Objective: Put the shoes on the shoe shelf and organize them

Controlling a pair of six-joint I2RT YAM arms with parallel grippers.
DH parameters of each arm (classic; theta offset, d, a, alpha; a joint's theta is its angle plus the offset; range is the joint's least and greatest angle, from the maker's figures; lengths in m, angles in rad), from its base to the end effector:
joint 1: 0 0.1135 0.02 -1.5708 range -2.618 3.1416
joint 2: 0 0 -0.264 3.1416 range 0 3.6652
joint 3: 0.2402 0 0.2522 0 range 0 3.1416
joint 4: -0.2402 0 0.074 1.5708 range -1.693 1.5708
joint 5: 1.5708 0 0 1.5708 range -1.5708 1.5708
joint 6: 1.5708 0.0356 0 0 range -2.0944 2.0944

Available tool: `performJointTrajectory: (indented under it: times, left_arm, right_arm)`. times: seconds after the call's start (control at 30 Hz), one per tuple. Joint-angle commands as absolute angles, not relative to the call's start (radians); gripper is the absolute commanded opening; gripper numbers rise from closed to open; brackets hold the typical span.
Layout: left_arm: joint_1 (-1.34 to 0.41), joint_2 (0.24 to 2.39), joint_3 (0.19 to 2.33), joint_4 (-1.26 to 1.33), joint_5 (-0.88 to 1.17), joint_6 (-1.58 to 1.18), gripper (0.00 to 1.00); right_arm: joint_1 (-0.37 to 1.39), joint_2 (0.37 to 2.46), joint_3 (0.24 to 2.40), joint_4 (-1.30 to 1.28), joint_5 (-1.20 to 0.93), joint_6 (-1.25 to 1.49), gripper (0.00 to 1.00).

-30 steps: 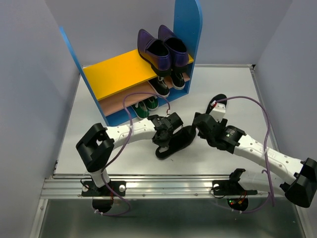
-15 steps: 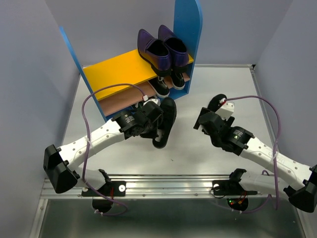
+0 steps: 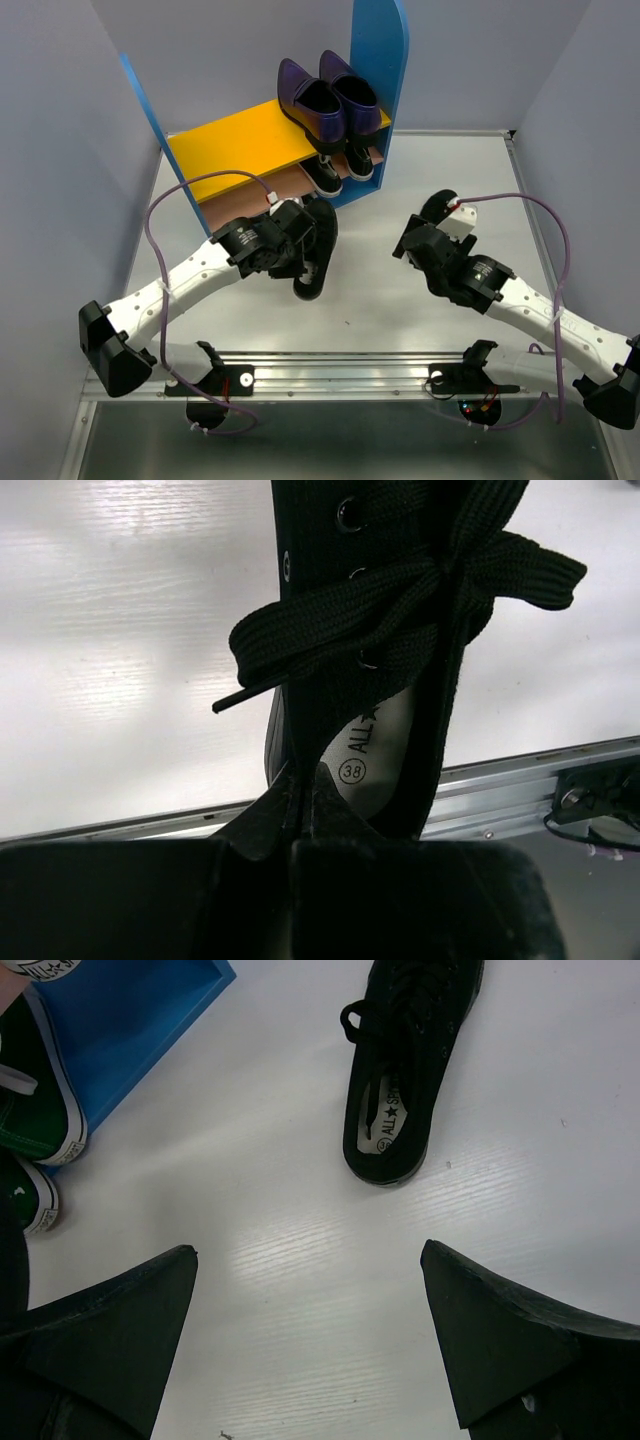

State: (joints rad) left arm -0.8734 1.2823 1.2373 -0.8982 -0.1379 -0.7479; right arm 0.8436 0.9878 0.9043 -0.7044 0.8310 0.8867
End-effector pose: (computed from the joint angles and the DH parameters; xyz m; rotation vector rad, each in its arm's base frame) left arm 0.1685 -0.1934 0.3271 0.1037 2.5693 -0.4823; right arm 0.1479 0.1266 0.3038 0.4146 2.0276 0.0571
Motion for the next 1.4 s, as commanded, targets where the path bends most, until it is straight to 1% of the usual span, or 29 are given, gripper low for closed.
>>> performJointTrajectory:
  times: [0.0,0.2,0.4,0.67,0.97,1.37]
  left_arm:
    - [-0.853,1.19,1.299,-0.89,-0.215,-0.787,0.0]
    - [-0.839,1.12,1.287,-0.882,-0.271,-0.841,0.0]
    - [-0.809,1.12,1.295,-0.884,-0.345,-0.896,0.0]
    - [-0.773,1.173,1.296,-0.819,-0.416,-0.949,0.0]
    - [-0.712,1.241,1.321,-0.738,-0.44,-0.931,0.0]
    - [-0.64,1.368,1.46,-0.689,-0.485,-0.879,0.0]
  right_arm:
    - [0.838,0.977,0.95,-0.703,0.877,0.907,1.0]
    - [0.838,0.994,0.957,-0.695,0.871,0.894,1.0]
    - [0.838,0.997,0.954,-0.68,0.858,0.89,1.0]
    - [0.838,1.0,0.956,-0.672,0.842,0.874,1.0]
    - [0.838,1.003,0.96,-0.672,0.839,0.874,1.0]
    - [0.838,1.006,0.966,-0.67,0.838,0.867,1.0]
